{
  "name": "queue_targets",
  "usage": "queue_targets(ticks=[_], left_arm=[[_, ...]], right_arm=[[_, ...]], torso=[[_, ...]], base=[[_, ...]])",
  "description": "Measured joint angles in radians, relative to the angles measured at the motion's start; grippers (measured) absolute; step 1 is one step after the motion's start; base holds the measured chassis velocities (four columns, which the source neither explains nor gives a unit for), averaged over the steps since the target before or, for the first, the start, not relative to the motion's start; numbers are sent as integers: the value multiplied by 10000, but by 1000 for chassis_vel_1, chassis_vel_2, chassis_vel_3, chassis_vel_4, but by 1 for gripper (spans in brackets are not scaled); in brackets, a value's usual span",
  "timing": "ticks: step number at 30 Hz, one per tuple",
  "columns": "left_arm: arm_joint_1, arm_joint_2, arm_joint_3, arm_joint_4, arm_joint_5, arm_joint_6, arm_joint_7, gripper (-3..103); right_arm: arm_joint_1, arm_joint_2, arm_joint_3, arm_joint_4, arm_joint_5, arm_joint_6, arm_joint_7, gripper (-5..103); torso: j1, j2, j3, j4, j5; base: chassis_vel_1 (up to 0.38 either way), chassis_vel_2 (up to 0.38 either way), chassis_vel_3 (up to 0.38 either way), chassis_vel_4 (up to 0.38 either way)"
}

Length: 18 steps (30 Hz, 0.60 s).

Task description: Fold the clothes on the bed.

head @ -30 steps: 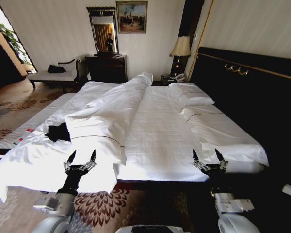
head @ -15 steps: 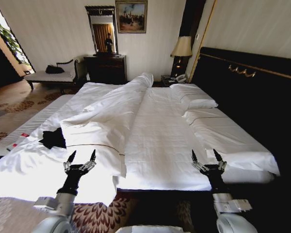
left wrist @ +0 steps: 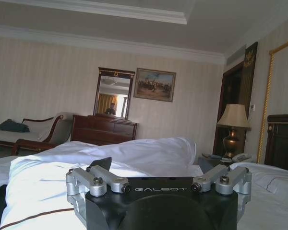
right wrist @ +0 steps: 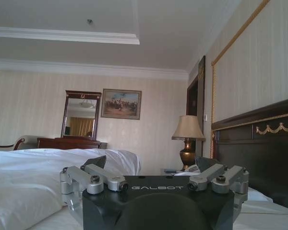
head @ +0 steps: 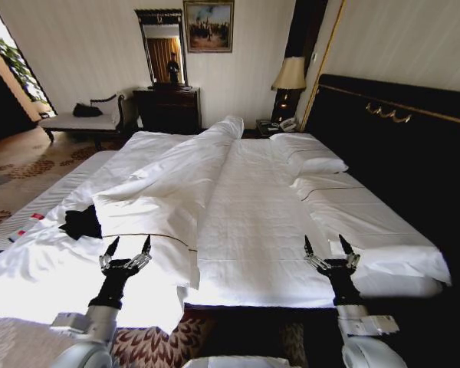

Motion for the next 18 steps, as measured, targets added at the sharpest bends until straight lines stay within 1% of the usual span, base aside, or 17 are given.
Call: queue_targets(ticks=[18], left_arm=[[67,-91,14,-103,79,-56,-1,100]], right_arm=[[-57,40,116,-90,-107,214,-178,100]], torso=[[1,-1,1,0,1]], base=[[0,0,0,0]])
